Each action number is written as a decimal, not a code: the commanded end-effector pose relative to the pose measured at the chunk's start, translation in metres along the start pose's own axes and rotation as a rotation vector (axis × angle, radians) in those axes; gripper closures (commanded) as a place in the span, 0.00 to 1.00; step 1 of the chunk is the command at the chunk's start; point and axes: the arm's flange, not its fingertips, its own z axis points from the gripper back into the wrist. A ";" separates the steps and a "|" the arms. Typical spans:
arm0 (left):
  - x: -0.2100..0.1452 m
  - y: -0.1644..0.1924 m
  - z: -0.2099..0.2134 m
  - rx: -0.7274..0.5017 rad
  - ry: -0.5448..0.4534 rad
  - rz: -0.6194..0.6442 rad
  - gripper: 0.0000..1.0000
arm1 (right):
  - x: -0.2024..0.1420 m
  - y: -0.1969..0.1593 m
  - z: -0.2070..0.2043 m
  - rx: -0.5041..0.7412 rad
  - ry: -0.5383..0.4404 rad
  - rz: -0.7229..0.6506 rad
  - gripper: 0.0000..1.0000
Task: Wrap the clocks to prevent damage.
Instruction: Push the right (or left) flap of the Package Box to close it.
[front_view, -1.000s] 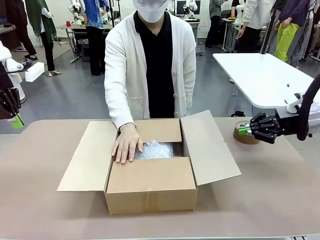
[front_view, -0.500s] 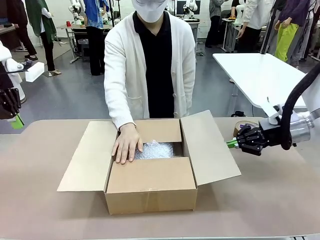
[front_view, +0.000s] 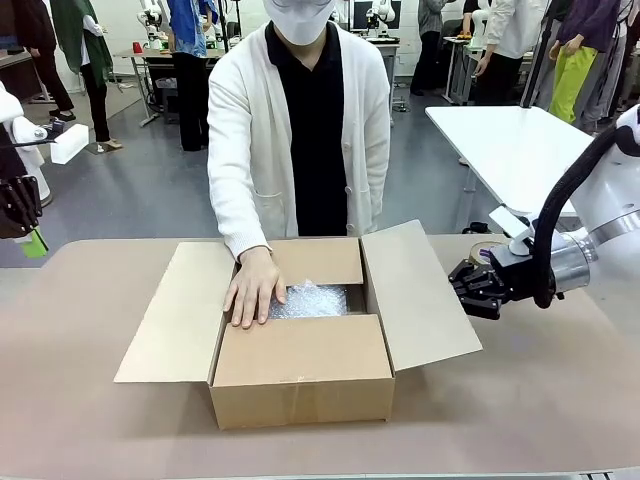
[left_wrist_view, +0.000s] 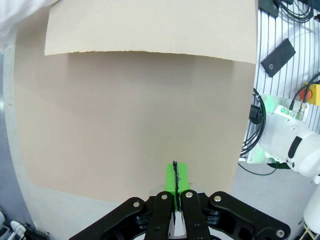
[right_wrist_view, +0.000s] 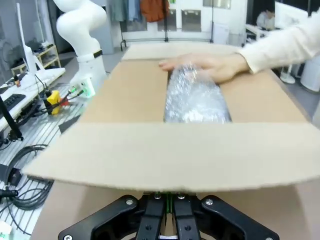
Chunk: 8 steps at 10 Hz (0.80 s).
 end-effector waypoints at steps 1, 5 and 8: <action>-0.001 0.000 0.002 -0.008 -0.008 -0.007 1.00 | 0.030 -0.001 -0.006 -0.004 -0.062 0.019 0.99; -0.001 0.000 0.002 -0.008 -0.008 -0.007 1.00 | 0.050 -0.003 -0.056 0.124 -0.204 -0.041 0.99; -0.001 0.000 0.002 -0.008 -0.008 -0.007 1.00 | 0.051 -0.009 -0.113 0.172 -0.187 -0.060 0.99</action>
